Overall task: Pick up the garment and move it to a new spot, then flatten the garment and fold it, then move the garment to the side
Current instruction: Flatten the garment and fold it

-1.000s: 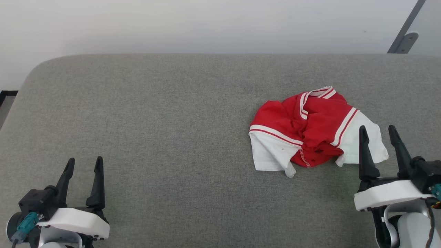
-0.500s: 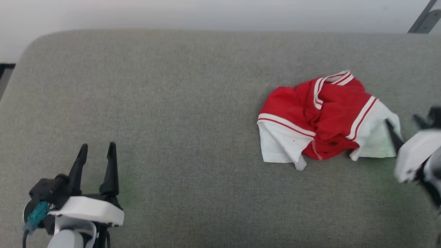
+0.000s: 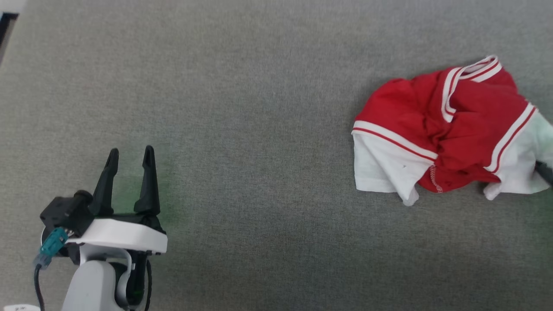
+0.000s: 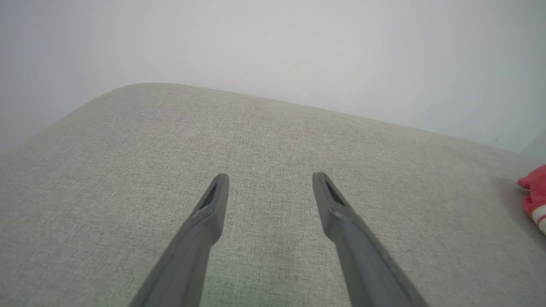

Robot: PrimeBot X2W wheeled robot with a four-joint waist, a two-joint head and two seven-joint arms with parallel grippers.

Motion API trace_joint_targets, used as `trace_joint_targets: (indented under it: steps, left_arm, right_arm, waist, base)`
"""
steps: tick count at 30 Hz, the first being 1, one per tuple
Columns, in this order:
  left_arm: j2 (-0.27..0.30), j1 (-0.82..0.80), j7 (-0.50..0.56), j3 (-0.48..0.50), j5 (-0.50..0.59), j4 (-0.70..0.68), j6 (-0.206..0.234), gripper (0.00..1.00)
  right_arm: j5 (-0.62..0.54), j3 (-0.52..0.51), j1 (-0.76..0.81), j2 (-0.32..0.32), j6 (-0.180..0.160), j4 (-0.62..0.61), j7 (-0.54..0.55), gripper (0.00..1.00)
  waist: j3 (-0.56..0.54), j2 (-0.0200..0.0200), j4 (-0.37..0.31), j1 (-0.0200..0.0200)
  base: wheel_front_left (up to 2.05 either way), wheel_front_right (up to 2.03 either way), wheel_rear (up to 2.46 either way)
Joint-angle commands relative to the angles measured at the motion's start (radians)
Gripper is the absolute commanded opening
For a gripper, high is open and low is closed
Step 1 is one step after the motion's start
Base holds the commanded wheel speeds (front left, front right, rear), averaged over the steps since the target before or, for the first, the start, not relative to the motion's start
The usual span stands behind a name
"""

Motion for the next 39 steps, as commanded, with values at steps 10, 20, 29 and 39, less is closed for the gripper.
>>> trace_joint_targets:
  steps: [10,20,29,39]
  left_arm:
    - [-0.004,-0.052,-0.006,-0.013,0.002,-0.01,-0.002,1.0]
    - [0.015,-0.081,-0.006,-0.031,0.007,-0.02,-0.002,1.0]
    - [0.035,-0.082,-0.006,-0.043,0.002,-0.026,-0.002,1.0]
    - [0.144,-0.152,-0.006,-0.2,-0.053,-0.036,-0.002,1.0]
  right_arm:
    - [0.049,0.056,-0.004,0.02,0.0,0.052,-0.018,0.0]
    - [0.01,-0.119,-0.07,-0.064,-0.002,0.098,-0.192,0.0]
    - [-0.042,-0.249,-0.057,-0.092,0.0,0.172,-0.288,0.0]
    - [-0.079,-0.301,-0.051,-0.021,0.0,0.17,-0.486,1.0]
  waist:
    - [0.077,0.0,-0.002,0.0]
    - [0.085,0.0,-0.045,0.0]
    - [0.084,0.0,-0.064,0.0]
    - [0.047,0.0,-0.091,0.0]
  base:
    - [0.0,0.0,0.0]
    - [0.0,0.0,0.0]
    - [0.0,0.0,0.0]
    - [0.0,0.0,0.0]
